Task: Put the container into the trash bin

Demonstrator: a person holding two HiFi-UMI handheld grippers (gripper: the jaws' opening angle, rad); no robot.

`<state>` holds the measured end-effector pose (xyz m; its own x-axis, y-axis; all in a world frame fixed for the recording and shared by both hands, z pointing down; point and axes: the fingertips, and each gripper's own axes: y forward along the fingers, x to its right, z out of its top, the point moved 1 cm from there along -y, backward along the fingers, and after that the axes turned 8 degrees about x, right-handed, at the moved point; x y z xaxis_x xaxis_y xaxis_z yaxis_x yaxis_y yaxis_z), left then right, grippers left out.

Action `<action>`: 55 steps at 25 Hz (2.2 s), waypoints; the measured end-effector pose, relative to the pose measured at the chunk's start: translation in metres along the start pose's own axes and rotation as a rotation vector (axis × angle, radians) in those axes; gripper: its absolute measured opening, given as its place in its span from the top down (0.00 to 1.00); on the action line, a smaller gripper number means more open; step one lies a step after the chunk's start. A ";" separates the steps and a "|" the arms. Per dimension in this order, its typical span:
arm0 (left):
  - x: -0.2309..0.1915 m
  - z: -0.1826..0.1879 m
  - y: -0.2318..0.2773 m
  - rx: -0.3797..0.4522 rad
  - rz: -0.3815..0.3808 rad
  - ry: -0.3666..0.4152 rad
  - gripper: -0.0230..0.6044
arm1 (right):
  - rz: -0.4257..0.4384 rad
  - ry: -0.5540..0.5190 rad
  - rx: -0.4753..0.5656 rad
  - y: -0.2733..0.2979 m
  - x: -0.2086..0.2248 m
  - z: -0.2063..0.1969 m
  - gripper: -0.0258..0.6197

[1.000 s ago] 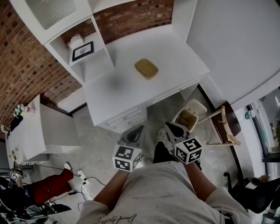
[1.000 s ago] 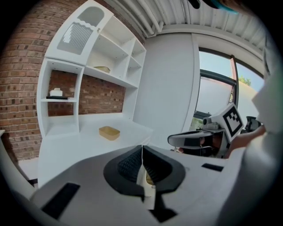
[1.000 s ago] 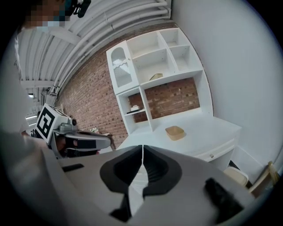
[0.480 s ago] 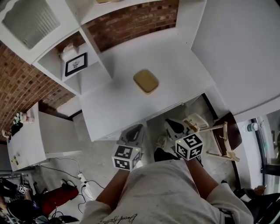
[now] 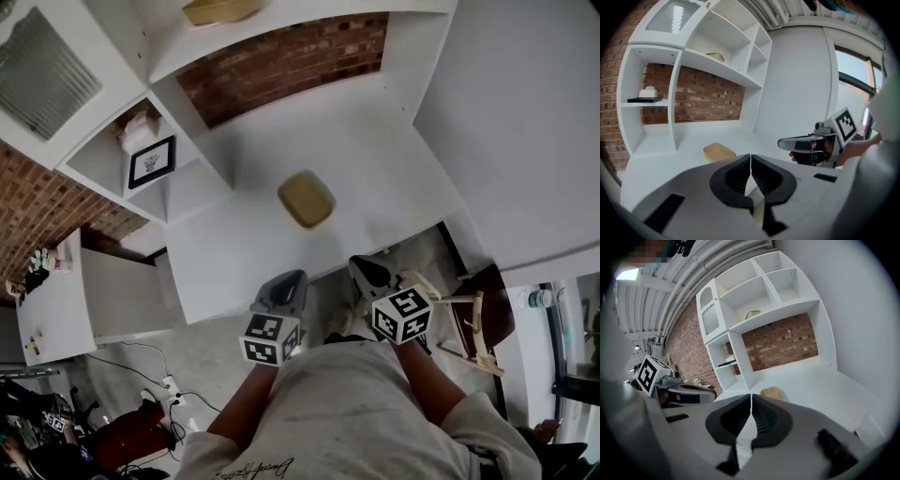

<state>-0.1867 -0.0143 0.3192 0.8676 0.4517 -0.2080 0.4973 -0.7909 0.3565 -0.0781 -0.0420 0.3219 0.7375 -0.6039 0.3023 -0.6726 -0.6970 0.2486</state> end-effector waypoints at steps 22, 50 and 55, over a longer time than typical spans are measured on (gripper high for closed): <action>-0.012 0.015 0.047 -0.029 0.008 -0.005 0.93 | 0.020 0.051 -0.031 0.030 0.039 0.007 0.91; -0.109 0.035 0.102 -0.082 -0.074 -0.002 0.93 | -0.067 0.069 -0.146 0.125 0.066 0.003 0.91; -0.120 0.035 0.112 -0.091 -0.087 -0.011 0.93 | -0.061 0.049 -0.175 0.142 0.070 -0.001 0.91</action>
<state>-0.2351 -0.1712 0.3520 0.8215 0.5117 -0.2516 0.5691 -0.7080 0.4182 -0.1220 -0.1830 0.3790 0.7760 -0.5403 0.3254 -0.6305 -0.6507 0.4231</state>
